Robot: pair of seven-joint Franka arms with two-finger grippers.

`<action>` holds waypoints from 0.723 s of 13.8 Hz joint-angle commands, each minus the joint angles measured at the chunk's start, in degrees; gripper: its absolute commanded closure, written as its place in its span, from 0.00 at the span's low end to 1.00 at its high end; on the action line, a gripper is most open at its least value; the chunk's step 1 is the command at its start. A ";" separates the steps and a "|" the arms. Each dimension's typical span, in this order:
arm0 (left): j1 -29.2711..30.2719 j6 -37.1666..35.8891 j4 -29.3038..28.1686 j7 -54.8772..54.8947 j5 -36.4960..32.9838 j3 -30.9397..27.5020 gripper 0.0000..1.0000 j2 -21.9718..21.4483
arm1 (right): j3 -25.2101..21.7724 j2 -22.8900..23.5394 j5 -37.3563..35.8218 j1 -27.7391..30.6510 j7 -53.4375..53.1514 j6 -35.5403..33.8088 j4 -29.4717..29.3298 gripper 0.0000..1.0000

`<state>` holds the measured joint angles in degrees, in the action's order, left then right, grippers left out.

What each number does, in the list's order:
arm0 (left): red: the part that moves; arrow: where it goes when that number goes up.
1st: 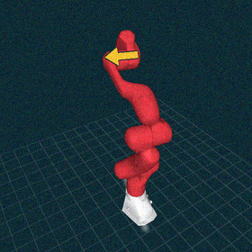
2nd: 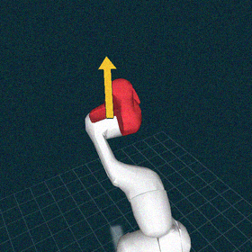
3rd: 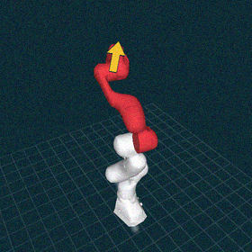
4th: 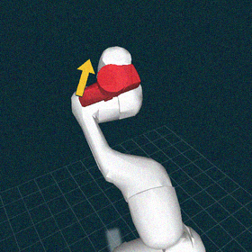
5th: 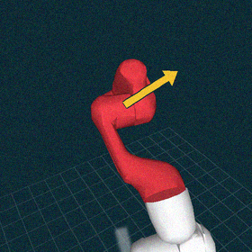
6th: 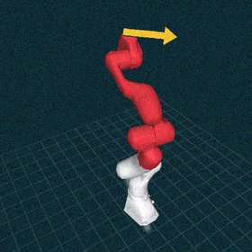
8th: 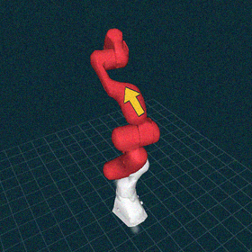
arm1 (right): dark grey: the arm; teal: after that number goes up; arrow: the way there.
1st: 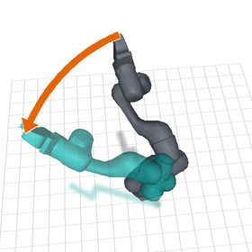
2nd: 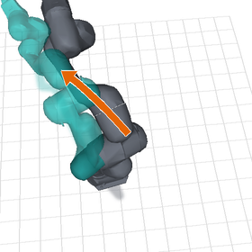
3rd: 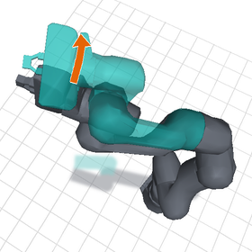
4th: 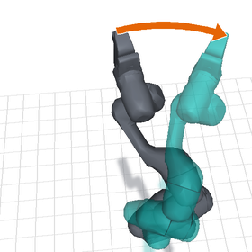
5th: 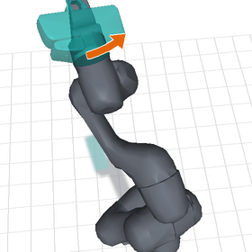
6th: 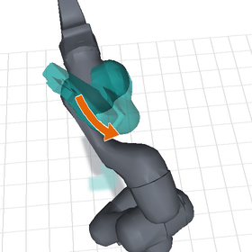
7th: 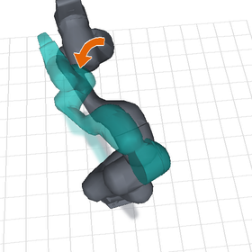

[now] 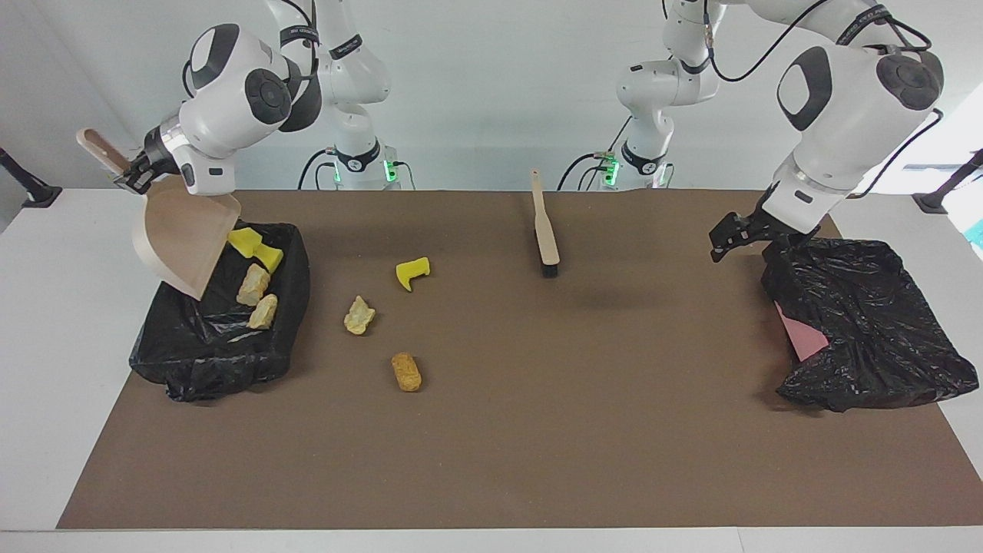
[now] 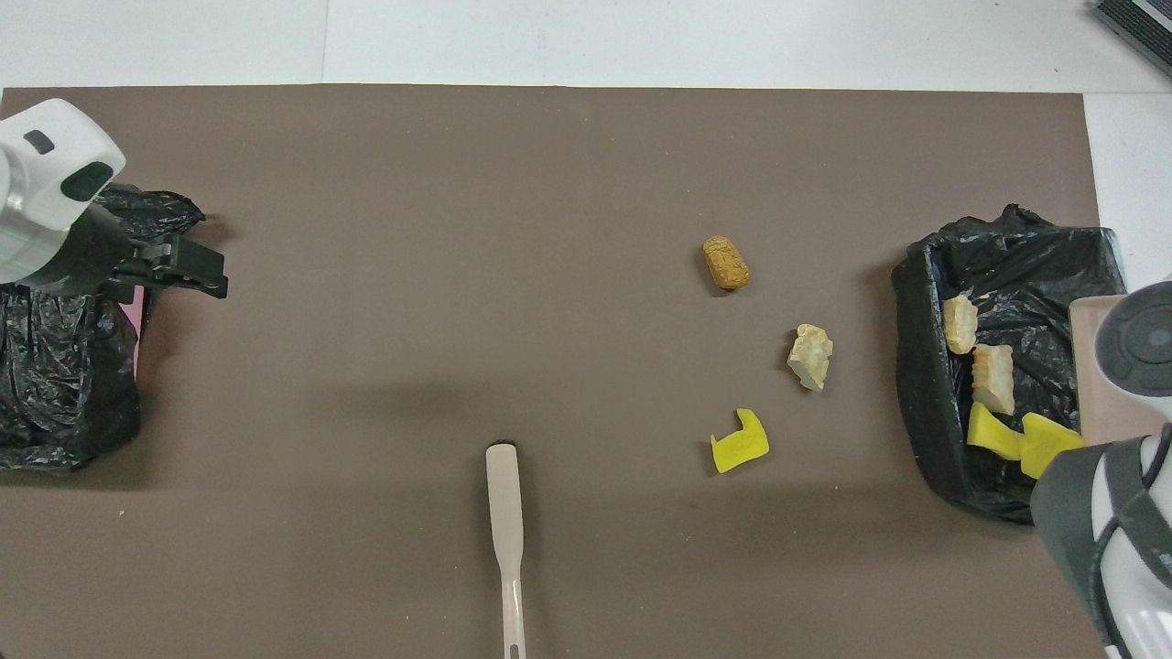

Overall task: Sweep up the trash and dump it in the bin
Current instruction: 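Tip the dustpan over the bag with the right gripper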

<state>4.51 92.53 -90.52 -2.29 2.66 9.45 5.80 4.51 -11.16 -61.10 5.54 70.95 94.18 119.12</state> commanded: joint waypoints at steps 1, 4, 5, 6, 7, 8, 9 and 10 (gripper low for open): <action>1.55 -5.07 2.37 5.44 -2.58 0.31 0.00 -3.32 | 1.03 -0.97 -1.83 0.17 1.11 -1.37 -2.39 1.00; 2.17 -6.39 2.37 5.45 -2.58 0.13 0.00 -5.10 | 1.73 1.74 0.53 0.17 0.68 -1.63 -7.39 1.00; 2.17 -6.92 2.10 5.54 -2.58 0.22 0.00 -5.79 | 1.73 3.76 3.77 0.17 0.68 -1.55 -10.28 1.00; 2.17 -7.45 1.84 5.63 -2.58 0.04 0.00 -6.41 | 1.73 6.13 7.45 0.17 0.59 -1.55 -13.71 1.00; 2.08 -8.23 2.36 5.63 -2.58 -0.22 0.00 -6.50 | 1.73 7.72 10.28 0.08 0.42 -1.55 -16.18 1.00; 2.08 -10.07 2.45 5.63 -2.84 -0.48 0.00 -6.50 | 1.73 8.34 12.91 0.08 -1.06 -1.37 -16.55 1.00; 2.17 -12.00 2.71 5.63 -2.67 -0.48 0.00 -6.50 | 1.82 8.52 15.29 -0.09 -3.08 -0.76 -16.64 1.00; 2.17 -12.54 3.67 5.72 -2.84 -0.48 0.00 -6.50 | 2.69 9.66 16.27 -2.27 -6.58 -1.19 -17.08 1.00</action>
<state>6.06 82.55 -87.98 2.37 0.96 8.80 -0.18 6.14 -4.16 -47.79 5.26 68.99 94.02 104.86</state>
